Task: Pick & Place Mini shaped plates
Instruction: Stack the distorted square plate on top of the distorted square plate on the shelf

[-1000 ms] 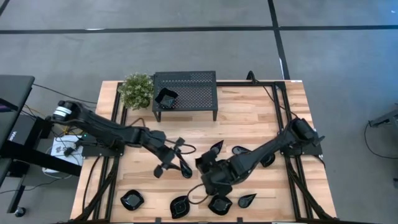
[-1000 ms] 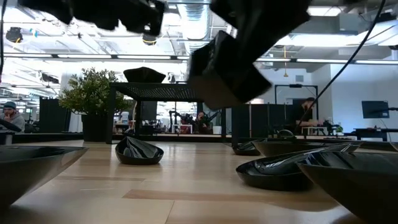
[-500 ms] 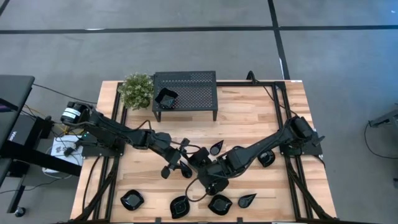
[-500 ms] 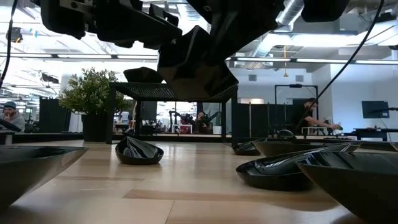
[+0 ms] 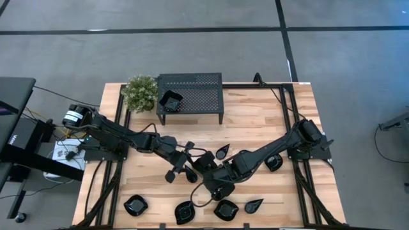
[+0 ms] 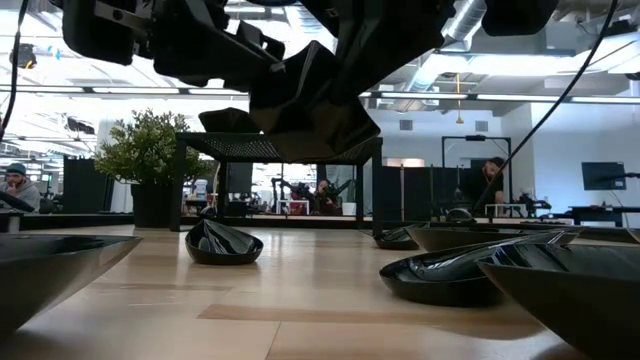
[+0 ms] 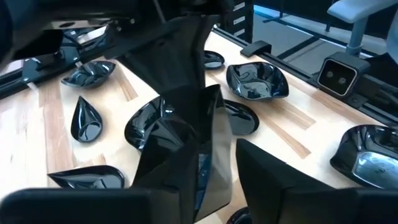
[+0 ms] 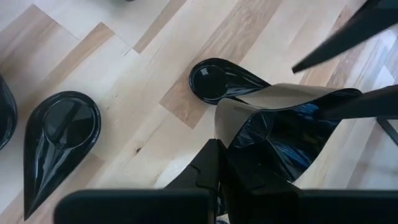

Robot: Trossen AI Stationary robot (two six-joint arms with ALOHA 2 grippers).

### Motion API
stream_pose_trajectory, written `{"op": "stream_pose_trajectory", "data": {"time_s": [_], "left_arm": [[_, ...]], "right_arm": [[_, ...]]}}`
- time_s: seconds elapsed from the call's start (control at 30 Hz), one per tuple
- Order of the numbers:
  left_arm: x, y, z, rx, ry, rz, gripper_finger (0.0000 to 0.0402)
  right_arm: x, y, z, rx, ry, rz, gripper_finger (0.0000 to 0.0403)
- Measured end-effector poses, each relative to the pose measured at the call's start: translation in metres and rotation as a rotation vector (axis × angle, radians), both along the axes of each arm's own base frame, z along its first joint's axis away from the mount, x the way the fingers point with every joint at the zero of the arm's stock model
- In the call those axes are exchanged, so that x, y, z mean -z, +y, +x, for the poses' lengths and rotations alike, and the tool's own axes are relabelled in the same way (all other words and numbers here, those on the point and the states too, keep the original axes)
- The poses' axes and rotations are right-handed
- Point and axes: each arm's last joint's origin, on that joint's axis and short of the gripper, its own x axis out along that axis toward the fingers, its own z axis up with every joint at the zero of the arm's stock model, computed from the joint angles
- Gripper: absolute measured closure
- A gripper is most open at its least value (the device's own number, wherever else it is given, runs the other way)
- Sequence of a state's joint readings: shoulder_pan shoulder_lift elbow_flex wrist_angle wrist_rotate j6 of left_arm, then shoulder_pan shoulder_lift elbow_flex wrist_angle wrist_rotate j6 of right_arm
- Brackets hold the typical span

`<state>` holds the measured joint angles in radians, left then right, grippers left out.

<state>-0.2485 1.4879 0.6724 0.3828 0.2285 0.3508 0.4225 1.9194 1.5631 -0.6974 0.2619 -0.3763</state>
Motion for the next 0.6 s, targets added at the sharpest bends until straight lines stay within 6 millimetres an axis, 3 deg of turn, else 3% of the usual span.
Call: {"op": "stream_pose_trajectory", "data": {"time_s": [0.33,0.6], "left_arm": [[0.0000,-0.0007,-0.0004,0.016,-0.001,0.002,0.0386],[0.0007,-0.0003,-0.0006,0.011,0.004,0.005,0.0388]], "right_arm": [[-0.0018,-0.0050,0.0060,-0.021,-0.037,-0.003,0.0399],[-0.0015,-0.0103,0.0082,0.026,-0.040,0.021,0.0396]]}}
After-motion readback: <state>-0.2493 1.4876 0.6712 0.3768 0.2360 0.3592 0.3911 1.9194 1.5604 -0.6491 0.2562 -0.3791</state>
